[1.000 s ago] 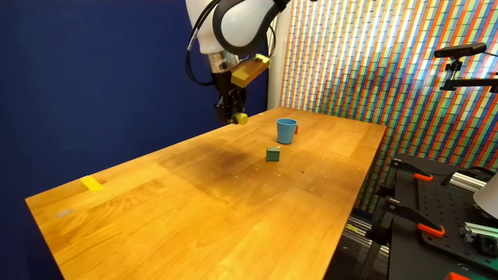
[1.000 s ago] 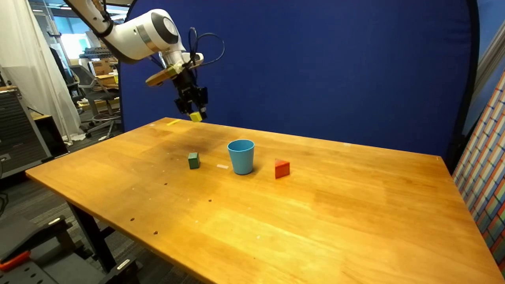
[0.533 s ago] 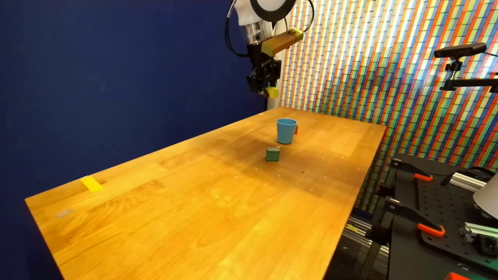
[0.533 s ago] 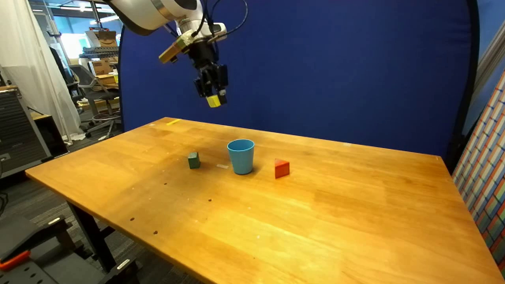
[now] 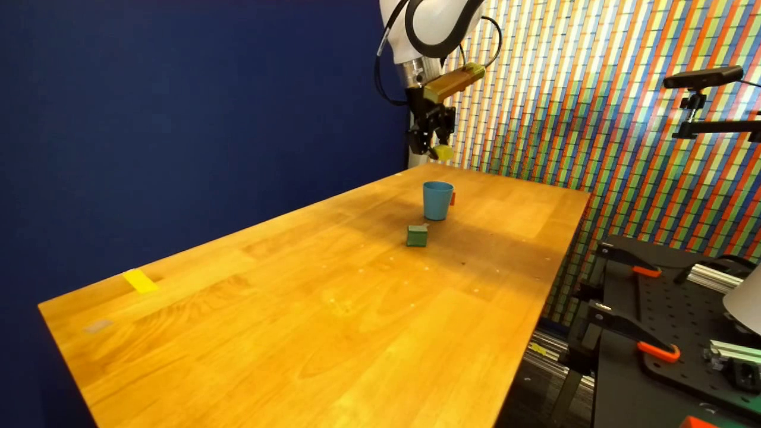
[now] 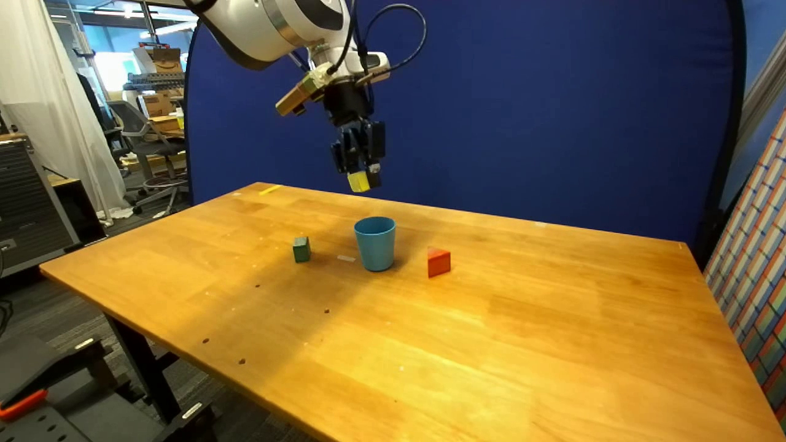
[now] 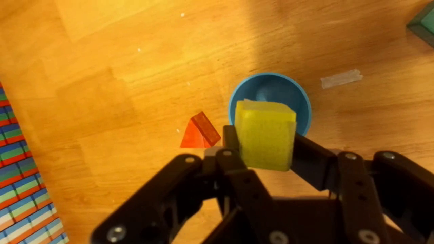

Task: Put the yellow block inside the light blue cup

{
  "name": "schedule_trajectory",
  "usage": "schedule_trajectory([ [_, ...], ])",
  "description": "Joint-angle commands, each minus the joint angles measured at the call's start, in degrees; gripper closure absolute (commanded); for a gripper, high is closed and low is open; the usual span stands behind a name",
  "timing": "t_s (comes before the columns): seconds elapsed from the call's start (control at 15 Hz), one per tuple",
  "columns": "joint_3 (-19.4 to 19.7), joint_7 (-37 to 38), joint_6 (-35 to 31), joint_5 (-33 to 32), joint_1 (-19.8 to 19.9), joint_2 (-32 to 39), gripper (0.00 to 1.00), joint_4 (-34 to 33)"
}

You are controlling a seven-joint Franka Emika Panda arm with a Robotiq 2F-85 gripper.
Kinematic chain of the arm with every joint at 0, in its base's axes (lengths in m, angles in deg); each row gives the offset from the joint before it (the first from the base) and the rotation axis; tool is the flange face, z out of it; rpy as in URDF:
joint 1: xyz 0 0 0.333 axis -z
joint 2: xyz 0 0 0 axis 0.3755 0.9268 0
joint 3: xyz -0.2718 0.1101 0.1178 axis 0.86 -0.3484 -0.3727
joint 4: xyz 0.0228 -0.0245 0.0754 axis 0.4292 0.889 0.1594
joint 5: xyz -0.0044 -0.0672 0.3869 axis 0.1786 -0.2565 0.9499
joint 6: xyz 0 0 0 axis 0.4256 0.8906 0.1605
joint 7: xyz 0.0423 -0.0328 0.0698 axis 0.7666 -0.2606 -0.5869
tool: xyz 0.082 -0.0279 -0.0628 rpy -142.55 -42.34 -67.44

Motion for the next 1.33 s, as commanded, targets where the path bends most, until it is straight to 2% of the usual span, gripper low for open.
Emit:
schedule_trajectory([
  [0.0,-0.08,0.59,-2.09,0.04,1.26,1.78,0.83,-0.26],
  [0.13,-0.06,0.35,-2.8,0.24,1.53,3.13,0.83,-0.7],
  [0.27,0.05,0.11,-2.88,0.29,1.62,4.12,0.37,-1.07],
  [0.4,0.04,-0.17,-2.84,0.62,1.67,4.43,0.34,-1.03],
  [0.67,-0.29,-0.8,-2.03,1.6,1.78,2.61,0.04,0.23],
  [0.8,-2.17,-4.62,0.12,6.74,3.38,-0.69,0.0,2.3],
  [0.87,-0.41,-1.17,-1.54,3.05,1.5,3.56,0.07,-0.1],
  [0.93,-0.83,-2.21,-0.88,4.61,1.83,2.86,0.0,0.05],
  [1.27,-1.26,-3.09,-0.33,5.47,2.26,1.08,0.0,1.11],
])
